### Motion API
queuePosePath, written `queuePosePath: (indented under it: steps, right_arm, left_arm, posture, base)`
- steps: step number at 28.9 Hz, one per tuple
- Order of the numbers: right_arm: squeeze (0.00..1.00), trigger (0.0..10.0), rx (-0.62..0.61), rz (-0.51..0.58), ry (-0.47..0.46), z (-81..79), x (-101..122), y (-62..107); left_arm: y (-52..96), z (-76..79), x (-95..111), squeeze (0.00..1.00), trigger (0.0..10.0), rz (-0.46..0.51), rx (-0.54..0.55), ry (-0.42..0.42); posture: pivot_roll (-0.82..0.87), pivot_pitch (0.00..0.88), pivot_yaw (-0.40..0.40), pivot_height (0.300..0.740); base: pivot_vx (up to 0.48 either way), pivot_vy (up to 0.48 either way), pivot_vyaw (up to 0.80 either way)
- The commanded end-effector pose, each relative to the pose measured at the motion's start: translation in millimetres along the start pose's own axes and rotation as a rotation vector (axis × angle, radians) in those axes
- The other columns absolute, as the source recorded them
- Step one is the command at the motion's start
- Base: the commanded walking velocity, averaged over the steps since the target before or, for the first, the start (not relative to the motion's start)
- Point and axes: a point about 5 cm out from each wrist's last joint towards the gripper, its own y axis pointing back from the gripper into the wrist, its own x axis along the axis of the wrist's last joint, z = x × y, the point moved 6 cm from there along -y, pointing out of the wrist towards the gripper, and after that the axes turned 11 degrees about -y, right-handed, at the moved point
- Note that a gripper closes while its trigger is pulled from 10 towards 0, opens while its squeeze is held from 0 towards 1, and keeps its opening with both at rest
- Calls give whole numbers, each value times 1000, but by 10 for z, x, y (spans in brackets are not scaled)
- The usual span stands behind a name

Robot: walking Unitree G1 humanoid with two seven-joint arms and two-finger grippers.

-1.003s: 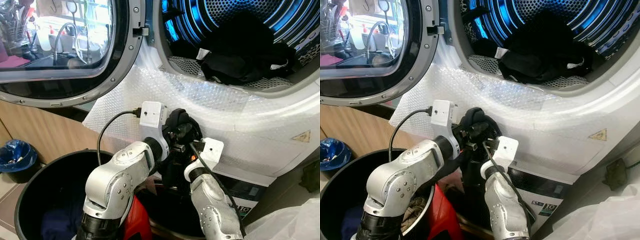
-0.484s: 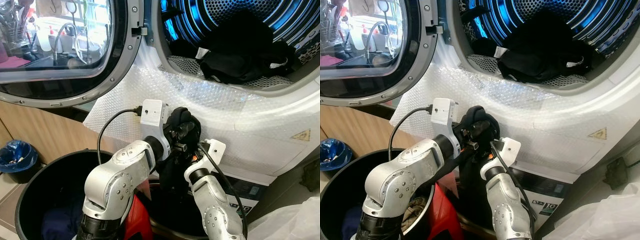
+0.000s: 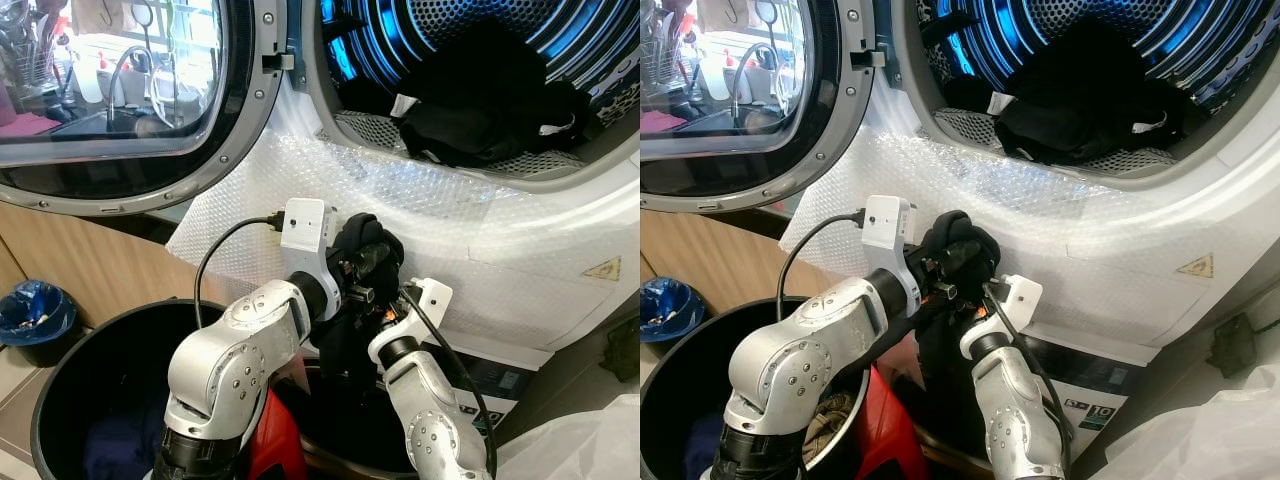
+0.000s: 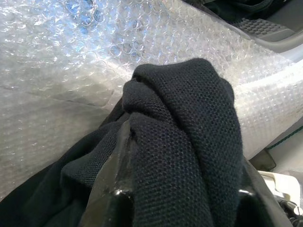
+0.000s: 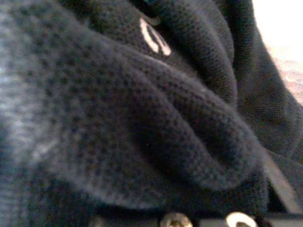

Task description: Clothes washing

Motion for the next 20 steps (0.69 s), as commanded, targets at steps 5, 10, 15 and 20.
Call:
queuePosePath:
  steps: [5,10,15,20]
  right_arm:
    - [0,0,109,2,-139,-140,-89,187]
    - [0,0,242,-37,-244,-303,-108,302]
    - [0,0,389,-107,-344,-447,-160,512]
    - [0,0,471,-163,-356,-497,-184,712]
  left_arm:
    - [17,102,115,0,0,35,-45,-15]
    - [24,111,121,0,1176,39,-58,-33]
    - [66,147,174,0,10000,73,-88,-40]
    - [121,122,235,0,10000,105,-100,-57]
  posture:
    - [12,44,-20,740]
    - [5,37,-17,740]
    - [3,29,-11,740]
    - [1,29,-6,740]
  base:
    - [0,0,0]
    - [0,0,0]
    - [0,0,0]
    - [0,0,0]
